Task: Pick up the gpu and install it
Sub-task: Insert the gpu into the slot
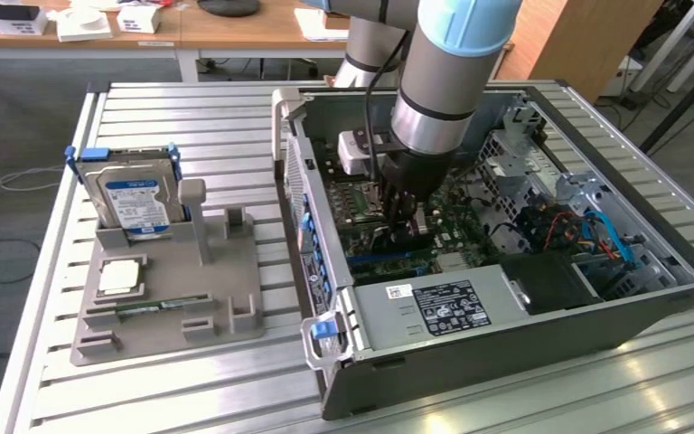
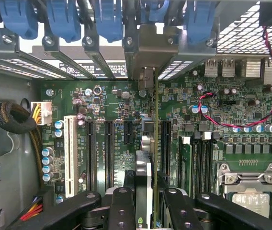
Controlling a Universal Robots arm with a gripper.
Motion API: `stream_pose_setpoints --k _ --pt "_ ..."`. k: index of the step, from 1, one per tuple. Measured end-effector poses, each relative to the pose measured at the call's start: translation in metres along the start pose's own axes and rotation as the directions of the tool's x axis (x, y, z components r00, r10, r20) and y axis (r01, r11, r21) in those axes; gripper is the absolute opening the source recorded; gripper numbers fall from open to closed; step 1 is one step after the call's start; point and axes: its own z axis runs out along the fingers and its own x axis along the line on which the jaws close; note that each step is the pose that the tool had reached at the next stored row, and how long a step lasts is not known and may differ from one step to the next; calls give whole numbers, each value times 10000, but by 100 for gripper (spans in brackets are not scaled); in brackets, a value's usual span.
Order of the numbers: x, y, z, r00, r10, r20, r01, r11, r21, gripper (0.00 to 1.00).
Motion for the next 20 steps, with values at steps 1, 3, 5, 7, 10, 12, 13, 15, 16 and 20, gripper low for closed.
stream_pose_setpoints --k 1,3,5,7,10,12,13,15,16,20 --pt "0 0 4 10000 0 2 0 10000 1 27" --pt "0 0 10 10000 0 -1 0 10000 0 27" --pt "0 0 11 10000 0 -2 0 10000 -1 27" --pt "0 0 11 10000 0 -2 0 10000 -1 27" --pt "0 0 12 10000 0 -1 0 10000 -1 27" --pt "0 0 12 10000 0 -1 0 10000 0 27" --pt "0 0 12 10000 1 -1 -1 10000 -1 27" --pt "0 0 14 10000 0 -1 0 10000 0 27" --pt "0 0 15 10000 1 0 -1 10000 0 27" --pt "0 0 14 10000 0 0 0 10000 -1 27"
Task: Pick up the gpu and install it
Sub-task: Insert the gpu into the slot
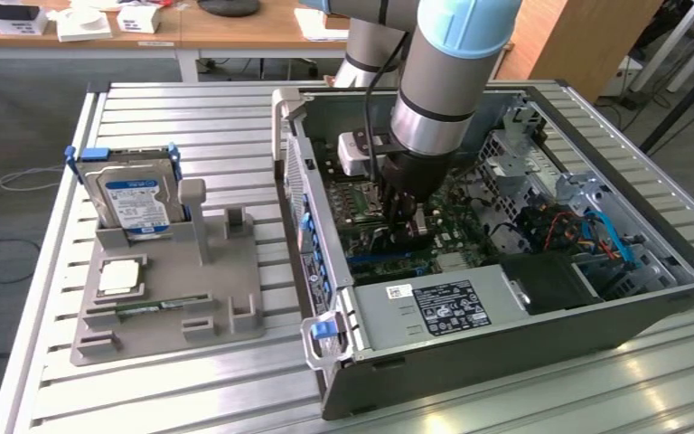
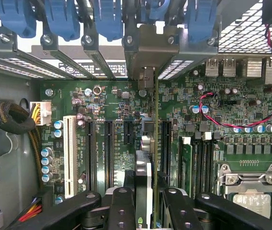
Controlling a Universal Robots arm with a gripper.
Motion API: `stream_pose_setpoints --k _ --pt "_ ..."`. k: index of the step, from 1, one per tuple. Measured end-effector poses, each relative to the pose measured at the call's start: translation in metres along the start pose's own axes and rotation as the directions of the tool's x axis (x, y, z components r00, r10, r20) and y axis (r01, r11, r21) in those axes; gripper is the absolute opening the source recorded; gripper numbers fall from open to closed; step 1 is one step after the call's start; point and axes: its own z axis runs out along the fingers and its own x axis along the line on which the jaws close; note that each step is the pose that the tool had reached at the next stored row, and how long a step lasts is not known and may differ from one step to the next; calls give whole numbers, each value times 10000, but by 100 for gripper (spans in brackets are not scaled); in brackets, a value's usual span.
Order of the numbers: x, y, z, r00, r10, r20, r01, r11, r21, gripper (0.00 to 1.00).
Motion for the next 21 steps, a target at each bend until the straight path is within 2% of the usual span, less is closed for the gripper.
stream_pose_setpoints --k 4,5,6,7,13,21 --pt "0 0 0 10000 1 1 -1 10000 0 29" --pt "0 0 0 10000 1 1 -1 10000 1 35" --pt "0 0 1 10000 0 1 0 10000 1 35" --pt "0 0 0 10000 0 1 0 10000 1 41" --pt "0 0 -2 10000 0 -1 0 10000 -1 41" --pt "-2 0 -156 10000 1 -1 -1 10000 1 41"
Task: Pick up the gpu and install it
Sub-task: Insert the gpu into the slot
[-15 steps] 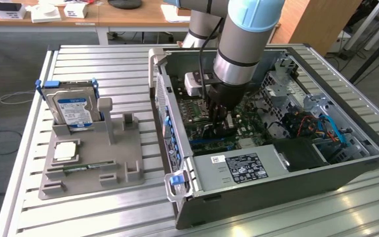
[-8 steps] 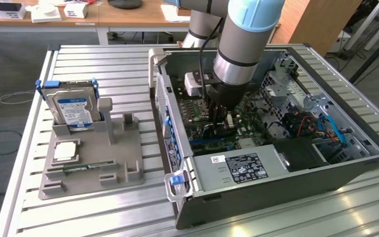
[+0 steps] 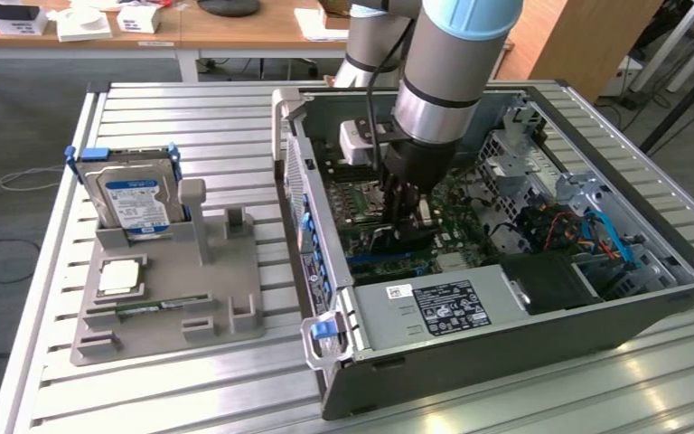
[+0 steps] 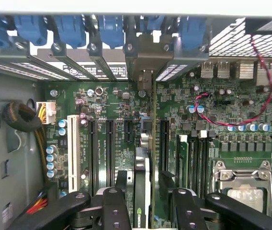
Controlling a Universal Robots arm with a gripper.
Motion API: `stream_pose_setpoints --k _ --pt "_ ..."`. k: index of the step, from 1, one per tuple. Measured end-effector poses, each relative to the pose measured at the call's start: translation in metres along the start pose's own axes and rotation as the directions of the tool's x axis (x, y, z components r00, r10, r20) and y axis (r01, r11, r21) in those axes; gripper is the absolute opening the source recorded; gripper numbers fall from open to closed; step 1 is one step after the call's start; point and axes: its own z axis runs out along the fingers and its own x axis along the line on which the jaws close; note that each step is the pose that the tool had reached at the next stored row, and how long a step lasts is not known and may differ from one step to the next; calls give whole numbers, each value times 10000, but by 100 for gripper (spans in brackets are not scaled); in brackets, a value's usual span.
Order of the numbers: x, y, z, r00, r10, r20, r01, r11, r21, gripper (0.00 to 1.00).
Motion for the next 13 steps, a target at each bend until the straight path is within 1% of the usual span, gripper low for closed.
stream_pose_setpoints --k 13 --pt "-4 0 -340 10000 -1 1 1 10000 0 41"
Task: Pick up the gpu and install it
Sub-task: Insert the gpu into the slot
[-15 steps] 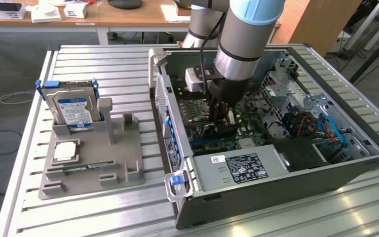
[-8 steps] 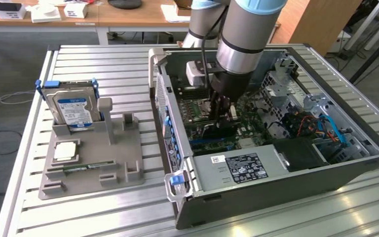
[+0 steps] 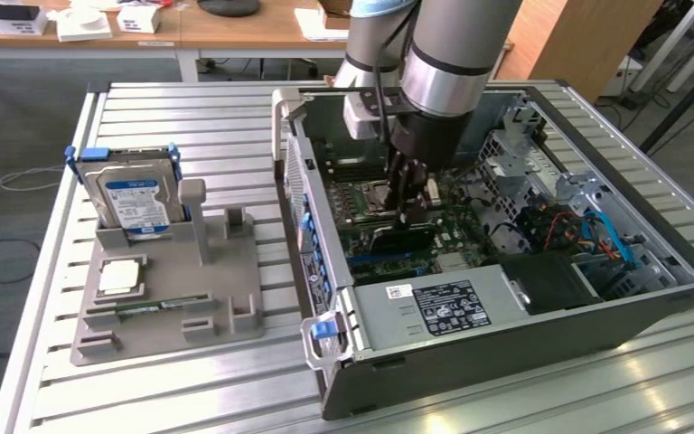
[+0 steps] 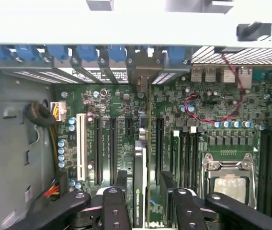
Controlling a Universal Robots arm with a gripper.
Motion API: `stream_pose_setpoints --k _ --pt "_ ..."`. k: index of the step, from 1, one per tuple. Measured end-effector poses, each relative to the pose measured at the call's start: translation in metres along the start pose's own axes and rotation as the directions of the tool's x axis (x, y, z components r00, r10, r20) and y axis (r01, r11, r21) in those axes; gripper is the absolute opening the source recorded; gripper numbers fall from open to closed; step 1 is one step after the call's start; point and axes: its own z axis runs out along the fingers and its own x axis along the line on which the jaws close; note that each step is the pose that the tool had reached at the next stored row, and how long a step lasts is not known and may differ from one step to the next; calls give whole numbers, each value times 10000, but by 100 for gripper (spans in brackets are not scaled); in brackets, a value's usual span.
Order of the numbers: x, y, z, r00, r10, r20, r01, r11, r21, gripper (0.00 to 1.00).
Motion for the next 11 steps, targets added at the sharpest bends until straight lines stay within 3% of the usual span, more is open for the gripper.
stream_pose_setpoints --k 6,11 --pt "-1 0 -128 10000 0 -1 0 10000 0 41" --pt "-2 0 -139 10000 0 0 0 10000 0 41"
